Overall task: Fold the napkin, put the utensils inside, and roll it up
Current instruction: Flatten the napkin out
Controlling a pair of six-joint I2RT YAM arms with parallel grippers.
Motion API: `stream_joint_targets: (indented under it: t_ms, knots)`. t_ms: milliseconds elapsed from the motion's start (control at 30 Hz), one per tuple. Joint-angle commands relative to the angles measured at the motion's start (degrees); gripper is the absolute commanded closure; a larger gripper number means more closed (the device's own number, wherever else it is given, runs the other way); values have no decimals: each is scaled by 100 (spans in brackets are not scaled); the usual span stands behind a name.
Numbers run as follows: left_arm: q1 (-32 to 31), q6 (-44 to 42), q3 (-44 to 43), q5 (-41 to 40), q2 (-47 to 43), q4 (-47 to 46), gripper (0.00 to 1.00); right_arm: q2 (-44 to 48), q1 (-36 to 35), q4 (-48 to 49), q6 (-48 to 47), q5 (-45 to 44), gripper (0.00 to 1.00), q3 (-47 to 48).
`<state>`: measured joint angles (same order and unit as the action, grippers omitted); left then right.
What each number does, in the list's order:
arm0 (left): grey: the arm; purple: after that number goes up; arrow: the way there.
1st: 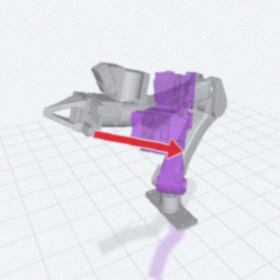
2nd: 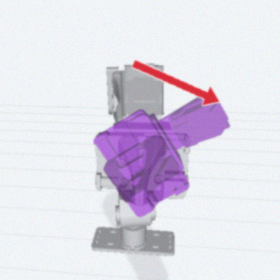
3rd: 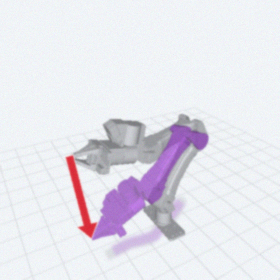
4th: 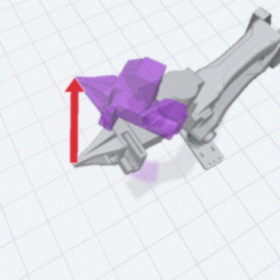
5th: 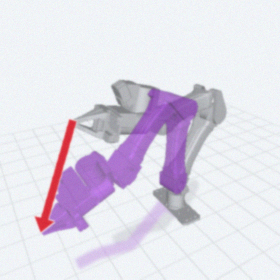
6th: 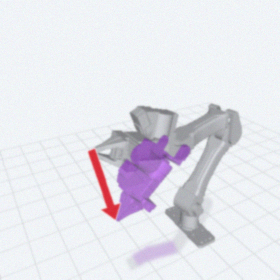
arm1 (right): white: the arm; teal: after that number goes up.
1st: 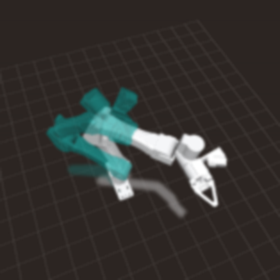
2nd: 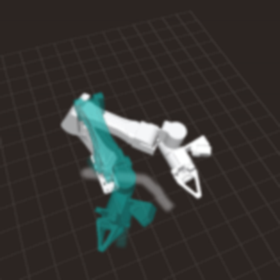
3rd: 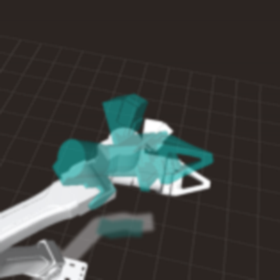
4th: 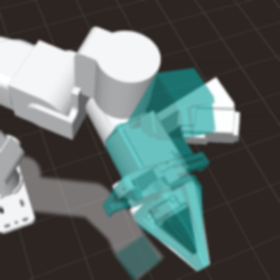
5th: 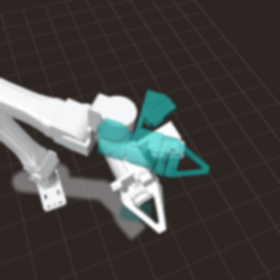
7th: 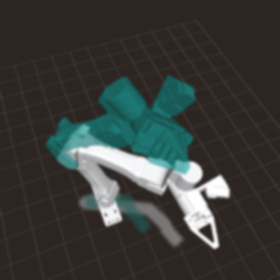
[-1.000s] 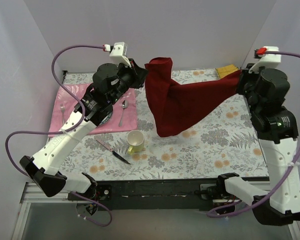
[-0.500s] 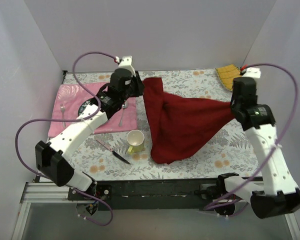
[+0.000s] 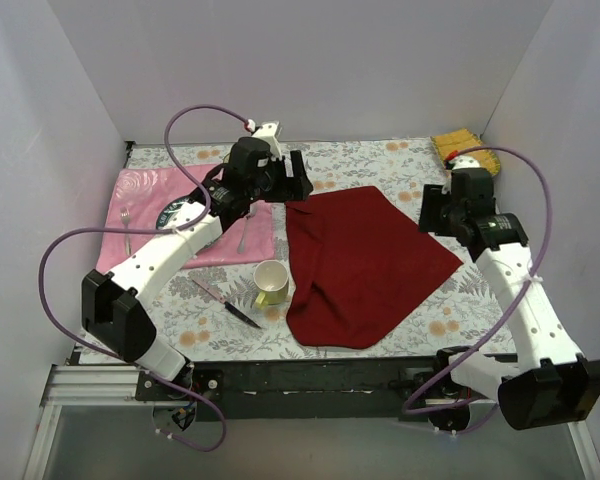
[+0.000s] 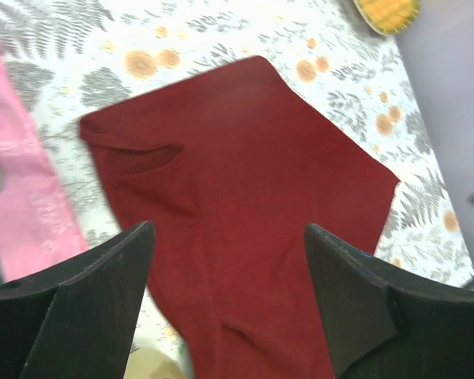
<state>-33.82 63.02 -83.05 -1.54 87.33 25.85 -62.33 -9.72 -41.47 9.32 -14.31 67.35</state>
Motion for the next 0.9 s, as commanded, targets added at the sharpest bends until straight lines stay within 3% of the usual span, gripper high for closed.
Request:
stream_joint_targets:
  t_ms: [0, 100, 300, 433, 633, 867]
  knots:
    - [-89, 140, -2, 665, 442, -88, 27, -604, -302, 1000, 394, 1641, 35, -495]
    - [-177, 0, 95, 225, 767, 8, 31, -1166, -469, 1430, 561, 1615, 40, -626]
    - [-230, 78, 166, 495, 1198, -167, 38, -2265, -479, 2142, 1220, 1466, 50, -829]
    - [-300, 166, 87, 620, 1383, -290, 38, -2740, -461, 2398, 1546, 888, 57, -1031]
    - [-371, 298, 306, 725, 1279, -527, 34, -3267, -373, 2478, 1976, 219, 57, -1417]
    - [-371, 263, 500, 594, 1041, -634, 29, -3708, -49, 1933, 2372, -494, 57, -1496]
